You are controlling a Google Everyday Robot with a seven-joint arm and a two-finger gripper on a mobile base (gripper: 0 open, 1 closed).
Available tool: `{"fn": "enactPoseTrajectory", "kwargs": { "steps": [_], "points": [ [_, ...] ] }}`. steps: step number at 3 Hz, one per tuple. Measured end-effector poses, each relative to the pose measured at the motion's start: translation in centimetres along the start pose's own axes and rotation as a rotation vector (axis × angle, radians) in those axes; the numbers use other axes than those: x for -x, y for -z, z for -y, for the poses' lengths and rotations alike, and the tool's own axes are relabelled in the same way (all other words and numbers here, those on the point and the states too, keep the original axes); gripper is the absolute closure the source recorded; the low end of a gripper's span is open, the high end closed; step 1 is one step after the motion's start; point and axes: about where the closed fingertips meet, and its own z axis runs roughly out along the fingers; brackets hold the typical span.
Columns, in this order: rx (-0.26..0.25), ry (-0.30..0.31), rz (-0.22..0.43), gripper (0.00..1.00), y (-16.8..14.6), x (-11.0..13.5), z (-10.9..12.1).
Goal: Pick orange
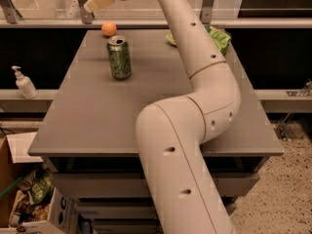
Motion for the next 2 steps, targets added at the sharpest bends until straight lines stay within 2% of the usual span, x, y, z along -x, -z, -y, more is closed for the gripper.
{"fn": "enactPoseTrajectory", "kwargs": {
  "steps": [1, 2],
  "points": [
    [-0.038, 0.036, 0.045, 0.00, 2.58, 3.14, 1.30],
    [-0.038, 0.036, 0.045, 0.00, 2.56, 3.13, 1.29]
  ]
}}
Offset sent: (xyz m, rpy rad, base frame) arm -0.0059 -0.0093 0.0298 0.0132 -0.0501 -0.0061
